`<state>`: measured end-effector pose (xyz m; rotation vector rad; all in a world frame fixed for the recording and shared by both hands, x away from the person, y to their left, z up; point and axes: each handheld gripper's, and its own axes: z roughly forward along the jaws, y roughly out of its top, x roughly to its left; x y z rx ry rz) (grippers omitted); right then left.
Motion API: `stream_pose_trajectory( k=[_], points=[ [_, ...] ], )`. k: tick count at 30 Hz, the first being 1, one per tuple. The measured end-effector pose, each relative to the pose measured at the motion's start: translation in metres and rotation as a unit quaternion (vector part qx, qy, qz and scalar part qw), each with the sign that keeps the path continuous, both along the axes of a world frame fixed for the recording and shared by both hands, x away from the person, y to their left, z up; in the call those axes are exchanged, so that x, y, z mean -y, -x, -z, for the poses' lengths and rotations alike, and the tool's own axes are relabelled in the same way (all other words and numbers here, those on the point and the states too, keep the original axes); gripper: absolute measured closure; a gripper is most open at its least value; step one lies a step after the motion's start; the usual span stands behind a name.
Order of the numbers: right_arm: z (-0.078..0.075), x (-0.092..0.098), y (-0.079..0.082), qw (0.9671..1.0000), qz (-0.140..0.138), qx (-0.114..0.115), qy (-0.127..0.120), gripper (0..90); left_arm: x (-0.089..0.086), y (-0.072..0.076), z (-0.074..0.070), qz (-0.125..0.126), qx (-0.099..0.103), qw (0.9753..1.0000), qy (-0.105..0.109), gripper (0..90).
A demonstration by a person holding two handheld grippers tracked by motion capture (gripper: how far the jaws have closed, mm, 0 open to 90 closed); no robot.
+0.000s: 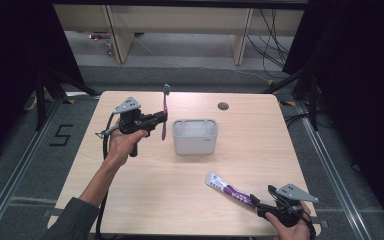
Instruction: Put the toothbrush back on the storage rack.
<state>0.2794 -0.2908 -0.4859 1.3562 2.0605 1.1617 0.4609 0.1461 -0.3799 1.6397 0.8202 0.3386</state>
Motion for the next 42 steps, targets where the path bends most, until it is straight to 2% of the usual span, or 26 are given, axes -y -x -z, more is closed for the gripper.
stream_pose_trajectory(
  k=[2,6,7,12,15,17,19,20,28,30,31,32,33,40,42],
  points=[
    [0.0,0.001,0.0,1.0,0.0,0.006,0.007,24.8,0.003,-0.002,-0.001,0.0,0.001,1.0,0.0,82.7],
    [-0.001,0.002,0.0,1.0,-0.002,0.003,0.007,24.8,0.012,-0.005,-0.004,0.001,0.007,1.0,-0.001,82.7],
    [0.0,0.001,0.0,1.0,-0.002,0.0,0.0,24.8,0.014,-0.006,-0.004,0.0,0.01,0.9999,-0.003,82.7],
    [-0.001,0.002,0.0,1.0,-0.004,0.004,0.006,24.8,0.021,-0.012,-0.005,-0.005,0.003,0.9999,0.011,82.7],
    [-0.001,0.001,0.001,1.0,-0.004,0.001,0.004,24.8,0.026,-0.016,-0.003,-0.009,0.004,0.9999,0.006,82.7],
    [-0.001,0.001,0.001,1.0,-0.004,0.004,0.004,24.8,0.027,-0.019,-0.003,-0.013,0.004,0.9999,0.01,82.7],
    [-0.001,0.0,0.001,1.0,-0.004,0.004,0.004,24.8,0.028,-0.023,-0.002,-0.021,0.0,0.9994,0.027,82.7],
    [-0.001,0.0,0.001,1.0,-0.005,0.005,0.006,24.8,0.029,-0.025,-0.002,-0.022,0.001,0.9993,0.029,82.7],
    [-0.001,-0.001,0.001,1.0,-0.007,0.002,0.002,24.7,0.038,-0.03,0.001,-0.031,0.003,0.9994,0.012,82.7],
    [-0.001,-0.001,0.001,1.0,-0.009,0.002,-0.002,24.7,0.04,-0.031,0.002,-0.033,0.003,0.9994,0.009,82.7],
    [-0.001,-0.003,0.002,0.9998,-0.004,-0.008,-0.015,24.7,0.04,-0.032,0.003,-0.034,0.003,0.9994,0.008,82.7],
    [-0.001,-0.001,0.001,0.9999,-0.01,0.001,-0.003,24.7,0.041,-0.032,0.004,-0.034,0.003,0.9994,0.006,82.7],
    [-0.001,-0.001,0.001,0.9999,-0.01,0.002,-0.001,24.7,0.042,-0.032,0.005,-0.035,0.004,0.9994,0.001,82.7],
    [0.0,-0.001,0.001,0.9999,-0.015,0.005,0.0,24.7,0.043,-0.035,0.017,-0.041,-0.003,0.9991,0.001,82.6],
    [-0.001,-0.001,0.001,0.9999,-0.014,0.001,0.004,24.8,0.043,-0.035,0.019,-0.041,0.003,0.9991,-0.011,82.7]
  ],
)
